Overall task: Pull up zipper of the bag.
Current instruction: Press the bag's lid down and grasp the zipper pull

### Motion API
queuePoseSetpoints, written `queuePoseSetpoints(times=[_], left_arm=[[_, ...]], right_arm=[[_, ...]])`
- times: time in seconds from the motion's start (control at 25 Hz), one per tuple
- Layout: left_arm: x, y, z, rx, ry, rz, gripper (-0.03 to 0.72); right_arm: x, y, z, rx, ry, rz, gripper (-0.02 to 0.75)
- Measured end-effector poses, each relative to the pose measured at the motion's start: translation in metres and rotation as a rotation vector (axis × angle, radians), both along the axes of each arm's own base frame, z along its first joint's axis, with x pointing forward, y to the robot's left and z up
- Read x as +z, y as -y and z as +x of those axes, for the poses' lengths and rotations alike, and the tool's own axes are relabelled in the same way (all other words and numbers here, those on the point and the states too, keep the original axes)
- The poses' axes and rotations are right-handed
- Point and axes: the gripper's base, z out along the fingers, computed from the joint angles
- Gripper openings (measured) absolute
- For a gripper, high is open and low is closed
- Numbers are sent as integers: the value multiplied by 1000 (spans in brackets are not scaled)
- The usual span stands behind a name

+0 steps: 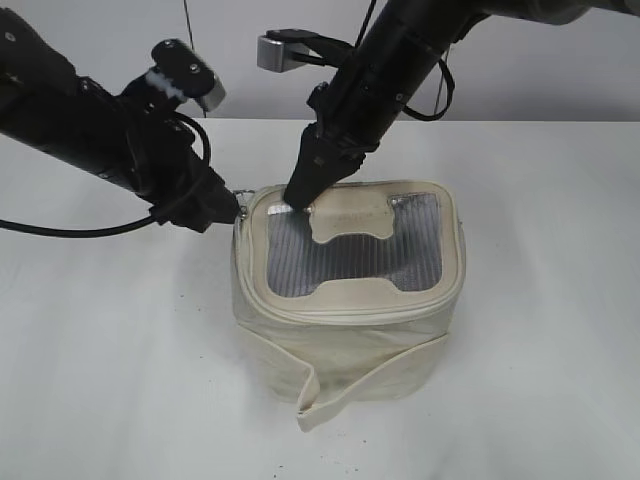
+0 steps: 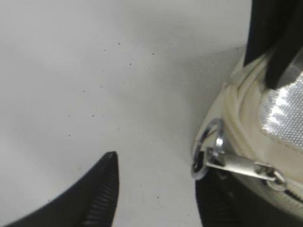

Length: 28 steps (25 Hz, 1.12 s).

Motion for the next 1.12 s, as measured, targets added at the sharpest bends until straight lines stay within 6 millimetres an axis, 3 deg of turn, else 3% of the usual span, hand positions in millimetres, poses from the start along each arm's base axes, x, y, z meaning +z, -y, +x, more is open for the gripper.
queuePoseSetpoints(times=[0.16,0.28,0.56,1.12], left_arm=[[-1,9,-5,-31,-2,2,101],[1,10,-9,-60,-8,12,1],[16,-1,-14,-74,2,56,-3],[16,-14,-32,-127,-246,72,-3]], right_arm=[[0,0,0,0,0,0,41],[0,0,0,0,1,0,41],[1,0,0,0,1,2,40],[2,-2,-2,-33,-22,-11,39]])
